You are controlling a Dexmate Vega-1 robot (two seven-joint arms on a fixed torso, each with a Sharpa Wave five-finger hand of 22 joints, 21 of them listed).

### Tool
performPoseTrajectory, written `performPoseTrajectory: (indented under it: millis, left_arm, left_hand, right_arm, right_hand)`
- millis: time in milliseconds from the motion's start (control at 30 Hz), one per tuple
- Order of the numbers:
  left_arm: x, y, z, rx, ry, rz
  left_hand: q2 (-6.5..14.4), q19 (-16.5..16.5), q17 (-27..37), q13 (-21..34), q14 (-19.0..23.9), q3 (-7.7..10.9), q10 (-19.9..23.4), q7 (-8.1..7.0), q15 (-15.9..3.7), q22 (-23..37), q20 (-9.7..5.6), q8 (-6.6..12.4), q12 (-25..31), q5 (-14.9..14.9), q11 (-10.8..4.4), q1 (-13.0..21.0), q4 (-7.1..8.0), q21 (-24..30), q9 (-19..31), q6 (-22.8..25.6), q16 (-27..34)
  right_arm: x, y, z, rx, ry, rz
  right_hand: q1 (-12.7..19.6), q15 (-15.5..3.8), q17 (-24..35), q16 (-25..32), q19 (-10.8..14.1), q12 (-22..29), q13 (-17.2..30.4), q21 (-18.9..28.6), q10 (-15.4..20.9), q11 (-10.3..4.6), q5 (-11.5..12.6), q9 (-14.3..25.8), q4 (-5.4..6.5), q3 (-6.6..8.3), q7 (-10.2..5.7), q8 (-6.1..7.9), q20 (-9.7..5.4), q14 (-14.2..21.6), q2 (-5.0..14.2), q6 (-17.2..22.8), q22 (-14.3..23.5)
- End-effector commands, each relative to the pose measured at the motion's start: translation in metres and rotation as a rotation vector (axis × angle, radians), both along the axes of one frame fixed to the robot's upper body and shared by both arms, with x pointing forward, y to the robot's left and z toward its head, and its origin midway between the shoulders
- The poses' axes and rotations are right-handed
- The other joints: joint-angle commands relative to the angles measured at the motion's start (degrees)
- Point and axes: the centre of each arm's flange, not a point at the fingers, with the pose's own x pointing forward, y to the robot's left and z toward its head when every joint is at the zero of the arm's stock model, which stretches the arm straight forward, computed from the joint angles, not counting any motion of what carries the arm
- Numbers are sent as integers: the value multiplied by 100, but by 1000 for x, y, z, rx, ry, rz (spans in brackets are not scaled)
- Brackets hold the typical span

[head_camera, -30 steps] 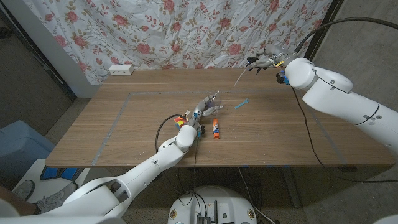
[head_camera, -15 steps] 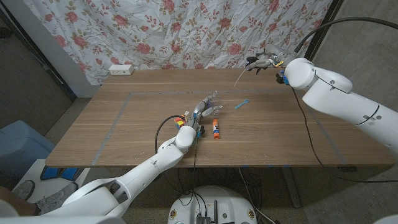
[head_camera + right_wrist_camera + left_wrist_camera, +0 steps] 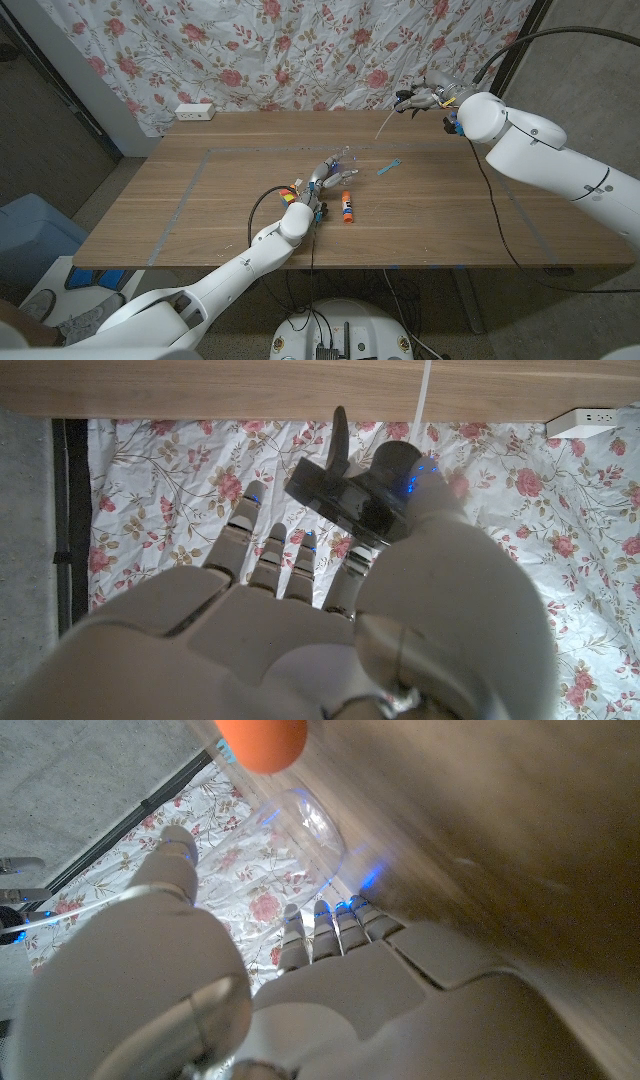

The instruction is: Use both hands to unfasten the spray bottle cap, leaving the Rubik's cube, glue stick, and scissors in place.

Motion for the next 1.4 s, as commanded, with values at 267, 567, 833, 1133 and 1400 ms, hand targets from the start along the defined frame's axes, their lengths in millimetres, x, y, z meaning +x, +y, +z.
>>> performPoseTrajectory:
  millis: [267, 567, 833, 1133, 1400]
  left_arm:
    - [-10, 4, 12, -10, -47, -21]
    - [-17, 4, 18, -17, -72, -18]
    - [-26, 3, 23, -24, -86, -14]
    - [-36, 10, 25, -37, -100, -6]
    - [-44, 21, 31, -38, -114, -5]
  left_hand:
    - [10, -132, 18, -8, -150, -46, -129, 173, 79, 23, -51, -31, -18, -19, 84, -111, 44, 2, 8, -117, -2]
    - [41, -152, 18, -8, -163, -45, -141, 151, 85, 22, -44, -37, -6, -16, 93, -146, 59, 5, 7, -149, 8]
    - [81, -155, 17, -9, -161, -37, -141, 154, 96, 22, -44, -6, 6, -11, 99, -171, 71, 13, 7, -85, 19]
    - [127, -171, 17, -10, -149, -44, -134, 171, 114, 23, -25, 11, 22, -5, 122, -244, 101, 18, 7, -26, 33]
    - [155, -196, 16, -11, -149, -46, -136, 168, 113, 23, -12, 8, 27, -2, 131, -286, 115, 15, 7, -20, 36]
  right_arm:
    - [-4, -1, -3, 8, -2, -10]
    - [-6, -1, -4, 7, -2, -12]
    - [-6, -5, -8, 7, 6, -24]
    - [-2, -13, -11, -1, 18, -41]
    - [2, -17, -12, -11, 33, -59]
  right_hand:
    - [4, -4, 9, 27, 9, -14, 15, -4, 48, -7, 22, 18, 21, 2, -103, 89, 27, 32, 46, 138, 5]
    - [9, -3, 10, 25, 7, -12, 15, -4, 55, -9, 24, 14, 17, 1, -99, 96, 25, 29, 47, 148, 5]
    - [18, 4, 10, 29, 9, -11, 15, -3, 62, -9, 24, 10, 10, -1, -104, 101, 31, 42, 42, 155, 5]
    - [23, -11, 11, 35, 0, -7, 15, -6, 76, -18, 22, 6, 9, -3, -111, 103, 4, 60, 42, 153, 5]
    - [26, -34, 13, 44, 5, 2, 15, -4, 107, -10, 21, 3, 9, -4, -104, 111, -3, 83, 43, 167, 5]
